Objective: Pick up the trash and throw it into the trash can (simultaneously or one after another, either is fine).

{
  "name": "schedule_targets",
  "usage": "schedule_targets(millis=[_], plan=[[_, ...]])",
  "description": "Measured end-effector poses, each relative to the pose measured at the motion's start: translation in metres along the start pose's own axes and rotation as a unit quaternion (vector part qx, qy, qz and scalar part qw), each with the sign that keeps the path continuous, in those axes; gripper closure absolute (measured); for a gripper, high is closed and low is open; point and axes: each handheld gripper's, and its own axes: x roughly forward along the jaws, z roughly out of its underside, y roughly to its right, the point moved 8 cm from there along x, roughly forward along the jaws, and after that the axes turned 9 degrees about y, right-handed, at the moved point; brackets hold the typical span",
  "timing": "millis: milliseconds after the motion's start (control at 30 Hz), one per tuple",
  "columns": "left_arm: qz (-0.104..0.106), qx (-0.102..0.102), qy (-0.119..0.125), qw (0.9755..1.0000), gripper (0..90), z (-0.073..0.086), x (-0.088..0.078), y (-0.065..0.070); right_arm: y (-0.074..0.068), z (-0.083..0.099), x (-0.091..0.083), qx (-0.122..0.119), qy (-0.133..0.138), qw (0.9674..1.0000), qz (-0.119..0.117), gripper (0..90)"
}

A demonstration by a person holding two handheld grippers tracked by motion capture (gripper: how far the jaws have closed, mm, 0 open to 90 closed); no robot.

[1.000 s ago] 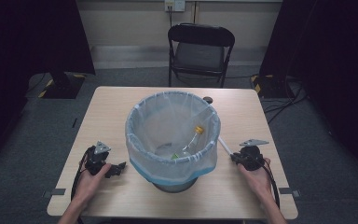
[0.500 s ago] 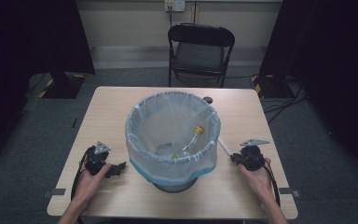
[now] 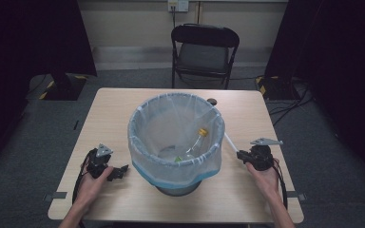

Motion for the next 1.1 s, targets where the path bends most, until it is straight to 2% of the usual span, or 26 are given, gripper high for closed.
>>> schedule_targets(millis=[100, 500, 900, 1100], plan=[[0.0, 0.0, 0.0, 1.0, 0.3, 0.0, 0.0, 0.0, 0.001, -0.002, -0.001, 0.009, 0.008, 0.9999, -0.003, 81.1], [0.0, 0.0, 0.0, 1.0, 0.3, 0.0, 0.0, 0.0, -0.001, -0.016, -0.009, 0.019, 0.052, 0.9984, -0.014, 80.7], [0.0, 0.0, 0.0, 1.0, 0.3, 0.0, 0.0, 0.0, -0.004, -0.026, -0.014, 0.018, 0.07, 0.9973, -0.014, 80.6], [0.0, 0.0, 0.0, 1.0, 0.3, 0.0, 0.0, 0.0, -0.004, -0.031, -0.018, 0.025, 0.078, 0.9966, -0.011, 80.7]])
